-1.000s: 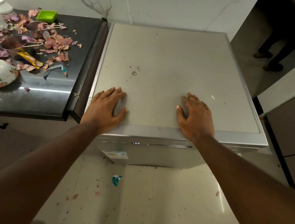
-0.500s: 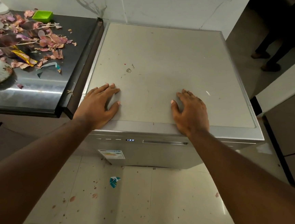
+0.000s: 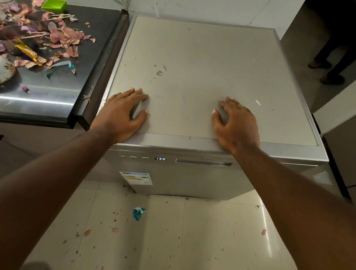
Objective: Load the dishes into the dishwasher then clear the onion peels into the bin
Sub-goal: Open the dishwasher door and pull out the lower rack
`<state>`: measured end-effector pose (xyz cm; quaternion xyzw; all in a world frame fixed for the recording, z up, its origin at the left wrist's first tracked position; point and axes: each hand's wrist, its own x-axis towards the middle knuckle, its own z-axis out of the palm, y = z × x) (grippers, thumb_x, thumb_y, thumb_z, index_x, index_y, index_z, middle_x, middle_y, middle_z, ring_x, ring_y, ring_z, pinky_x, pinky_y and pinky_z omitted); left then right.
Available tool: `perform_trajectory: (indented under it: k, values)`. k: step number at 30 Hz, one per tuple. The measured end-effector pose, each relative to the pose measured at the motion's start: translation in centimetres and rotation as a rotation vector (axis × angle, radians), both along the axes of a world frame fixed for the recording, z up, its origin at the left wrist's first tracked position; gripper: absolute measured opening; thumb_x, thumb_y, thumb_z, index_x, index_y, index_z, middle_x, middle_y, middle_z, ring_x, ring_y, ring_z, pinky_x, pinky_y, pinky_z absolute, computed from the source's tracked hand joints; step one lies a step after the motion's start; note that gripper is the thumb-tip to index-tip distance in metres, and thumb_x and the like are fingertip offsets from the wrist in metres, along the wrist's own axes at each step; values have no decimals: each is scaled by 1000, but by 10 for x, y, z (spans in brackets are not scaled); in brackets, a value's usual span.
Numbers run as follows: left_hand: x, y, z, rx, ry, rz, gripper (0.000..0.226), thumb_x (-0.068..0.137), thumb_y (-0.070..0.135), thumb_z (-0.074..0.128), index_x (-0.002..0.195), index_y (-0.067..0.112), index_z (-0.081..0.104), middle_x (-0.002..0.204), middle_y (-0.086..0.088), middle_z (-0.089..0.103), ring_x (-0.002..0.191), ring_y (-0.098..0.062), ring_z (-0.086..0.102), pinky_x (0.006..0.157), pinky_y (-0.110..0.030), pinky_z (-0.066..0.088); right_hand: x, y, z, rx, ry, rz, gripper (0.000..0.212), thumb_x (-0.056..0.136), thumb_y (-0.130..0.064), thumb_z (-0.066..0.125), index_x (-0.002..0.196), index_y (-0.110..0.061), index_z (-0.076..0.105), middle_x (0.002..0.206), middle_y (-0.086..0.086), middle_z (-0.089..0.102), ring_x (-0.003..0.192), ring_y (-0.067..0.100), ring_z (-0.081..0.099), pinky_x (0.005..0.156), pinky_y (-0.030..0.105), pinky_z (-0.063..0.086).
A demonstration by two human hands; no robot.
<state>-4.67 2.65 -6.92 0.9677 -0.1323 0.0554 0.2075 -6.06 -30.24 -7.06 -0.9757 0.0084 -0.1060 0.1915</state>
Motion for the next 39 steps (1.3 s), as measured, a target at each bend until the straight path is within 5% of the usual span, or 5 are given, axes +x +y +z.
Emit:
perform_trajectory:
  k: [12, 18, 24, 30, 39]
  values:
    - [-2, -1, -2, -11, -10, 2, 56, 101, 49, 53, 152, 28, 49, 163, 0, 43, 153, -19, 34, 127, -43, 26, -6, -2, 0, 78, -12, 0, 52, 104, -50, 49, 144, -19, 61, 156, 0, 52, 148, 18, 43, 124, 39, 33]
    - [-1, -1, 0, -24, -17, -5, 53, 102, 45, 55, 152, 27, 50, 163, 1, 42, 153, -18, 33, 128, -40, 24, -26, 3, -1, 321, -267, -76, 30, 104, -40, 52, 111, -22, 75, 108, -9, 76, 101, 11, 69, 90, 37, 57]
    - [0, 0, -2, -46, -33, 9, 52, 102, 47, 51, 151, 30, 52, 162, 3, 44, 153, -16, 35, 127, -39, 26, -98, 59, -30, 1238, -674, -513, 21, 98, -9, 66, 118, -3, 68, 102, 10, 65, 84, 23, 59, 73, 31, 50]
    - [-1, -1, -3, -61, -30, 23, 51, 103, 47, 51, 150, 30, 52, 162, 5, 44, 153, -14, 34, 127, -35, 24, -120, 99, -52, 2124, -41, -855, 30, 96, -29, 73, 120, -12, 71, 121, 8, 75, 113, 20, 71, 105, 34, 55]
    - [1, 2, -5, -85, -19, 23, 51, 103, 51, 48, 149, 32, 54, 161, 5, 45, 152, -12, 35, 127, -38, 27, -121, 101, -65, 2241, -77, -573, 64, 83, -36, 77, 139, -6, 63, 134, 13, 70, 123, 26, 69, 108, 39, 53]
